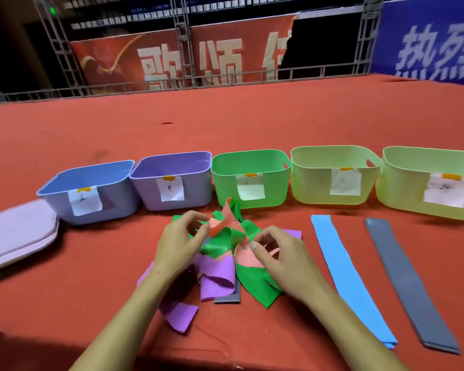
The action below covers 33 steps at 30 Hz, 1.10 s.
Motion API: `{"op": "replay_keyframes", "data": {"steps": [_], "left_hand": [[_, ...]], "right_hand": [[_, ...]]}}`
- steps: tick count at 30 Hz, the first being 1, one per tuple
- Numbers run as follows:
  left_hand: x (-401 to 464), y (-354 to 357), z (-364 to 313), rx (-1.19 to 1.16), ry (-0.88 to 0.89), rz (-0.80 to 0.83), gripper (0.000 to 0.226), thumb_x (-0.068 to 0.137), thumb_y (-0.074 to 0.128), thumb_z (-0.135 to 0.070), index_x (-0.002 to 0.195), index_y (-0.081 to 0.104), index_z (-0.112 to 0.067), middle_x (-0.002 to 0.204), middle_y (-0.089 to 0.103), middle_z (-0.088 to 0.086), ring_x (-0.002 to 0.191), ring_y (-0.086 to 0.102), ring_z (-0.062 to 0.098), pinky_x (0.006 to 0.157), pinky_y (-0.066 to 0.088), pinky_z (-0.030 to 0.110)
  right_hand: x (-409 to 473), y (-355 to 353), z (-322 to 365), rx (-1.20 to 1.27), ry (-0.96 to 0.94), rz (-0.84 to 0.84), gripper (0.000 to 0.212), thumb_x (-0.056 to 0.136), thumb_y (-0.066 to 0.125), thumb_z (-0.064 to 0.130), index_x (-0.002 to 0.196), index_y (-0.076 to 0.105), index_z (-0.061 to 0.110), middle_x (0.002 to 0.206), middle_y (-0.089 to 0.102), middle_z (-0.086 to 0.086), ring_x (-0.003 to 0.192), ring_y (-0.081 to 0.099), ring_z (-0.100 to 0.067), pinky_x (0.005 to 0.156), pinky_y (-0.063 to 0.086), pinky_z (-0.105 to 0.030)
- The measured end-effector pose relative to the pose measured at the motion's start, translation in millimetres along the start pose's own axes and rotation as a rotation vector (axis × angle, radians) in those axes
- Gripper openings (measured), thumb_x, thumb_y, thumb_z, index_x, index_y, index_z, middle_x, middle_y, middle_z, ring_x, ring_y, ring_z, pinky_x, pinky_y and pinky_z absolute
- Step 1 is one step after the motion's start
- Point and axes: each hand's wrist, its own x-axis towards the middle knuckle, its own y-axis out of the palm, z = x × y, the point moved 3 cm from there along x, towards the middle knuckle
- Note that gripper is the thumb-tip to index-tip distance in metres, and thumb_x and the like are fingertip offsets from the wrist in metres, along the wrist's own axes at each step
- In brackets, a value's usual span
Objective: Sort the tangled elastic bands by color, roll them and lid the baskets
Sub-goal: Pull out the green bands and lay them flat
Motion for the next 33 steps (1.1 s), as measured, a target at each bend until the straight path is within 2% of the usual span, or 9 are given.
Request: {"op": "replay_keyframes", "data": {"steps": [4,9,13,19,21,23,27,30,33], "left_hand": [[6,-12,43,0.402,-0.151,0.085,0.017,0.088,0.076,-0.036,0.104,0.075,-0.033,0.099,0.078,-0.017,0.102,0.072,0.019,0.083,0.055,0.039],[3,-4,47,0.674,-0.06,0.243,0.036,0.089,0.067,-0.069,0.11,0.074,-0.041,0.114,0.073,-0.014,0.116,0.059,0.023,0.082,0.037,0.039],[7,3,41,0.775,-0.053,0.306,0.055,0.083,0.058,-0.084,0.112,0.064,-0.037,0.119,0.065,-0.009,0.12,0.054,0.024,0.089,0.037,0.042],[5,-1,40,0.725,0.053,0.317,0.047,0.084,0.052,-0.075,0.11,0.066,-0.038,0.112,0.062,-0.008,0.116,0.053,0.026,0.104,0.041,0.047],[0,-3,31,0.622,0.202,0.229,0.042,0.085,0.048,-0.068,0.102,0.071,-0.037,0.102,0.064,-0.011,0.103,0.057,0.025,0.093,0.045,0.043],[-6,-5,18,0.379,0.341,0.175,0.03,0.089,0.06,-0.062,0.092,0.072,-0.034,0.092,0.065,-0.013,0.088,0.055,0.019,0.08,0.047,0.042],[-23,-4,-1,0.029,0.396,0.453,0.035,0.082,0.082,-0.064,0.097,0.073,-0.033,0.095,0.07,-0.018,0.091,0.054,0.0,0.086,0.044,0.025],[-31,4,1,0.148,0.433,0.521,0.054,0.075,0.079,-0.078,0.109,0.069,-0.037,0.106,0.064,-0.021,0.101,0.047,0.001,0.091,0.042,0.022],[-28,3,2,0.137,0.407,0.495,0.046,0.081,0.077,-0.074,0.108,0.068,-0.037,0.106,0.065,-0.021,0.103,0.053,0.004,0.092,0.048,0.03]], "right_hand": [[7,17,4,0.02,-0.003,0.017,0.006,0.099,0.069,0.033,0.095,0.068,0.03,0.09,0.071,0.017,0.086,0.069,-0.006,0.074,0.056,-0.029],[11,37,7,-0.035,-0.02,0.051,0.007,0.097,0.067,0.039,0.095,0.066,0.033,0.092,0.07,0.019,0.088,0.066,-0.006,0.074,0.055,-0.032],[7,54,11,-0.174,-0.111,0.082,0.016,0.097,0.058,0.052,0.097,0.059,0.036,0.093,0.062,0.019,0.092,0.059,-0.005,0.077,0.052,-0.032],[7,61,11,-0.303,-0.141,0.26,0.031,0.084,0.068,0.062,0.091,0.049,0.038,0.096,0.055,0.019,0.092,0.052,-0.002,0.08,0.05,-0.032],[9,53,11,-0.307,-0.124,0.375,0.047,0.075,0.076,0.07,0.087,0.049,0.034,0.095,0.056,0.017,0.094,0.052,-0.005,0.079,0.048,-0.031],[8,46,9,-0.362,-0.123,0.481,0.056,0.067,0.08,0.075,0.088,0.049,0.033,0.096,0.053,0.018,0.096,0.05,-0.005,0.08,0.048,-0.03],[8,43,4,-0.481,-0.134,0.551,0.045,0.074,0.078,0.071,0.089,0.059,0.033,0.099,0.05,0.019,0.1,0.047,-0.004,0.086,0.049,-0.035],[9,40,4,-0.421,-0.174,0.513,0.028,0.082,0.076,0.061,0.081,0.067,0.034,0.099,0.055,0.02,0.096,0.05,0.002,0.082,0.051,-0.034],[8,37,5,-0.351,-0.168,0.513,0.019,0.083,0.077,0.048,0.077,0.068,0.032,0.102,0.055,0.022,0.097,0.055,0.003,0.082,0.052,-0.033]]}}
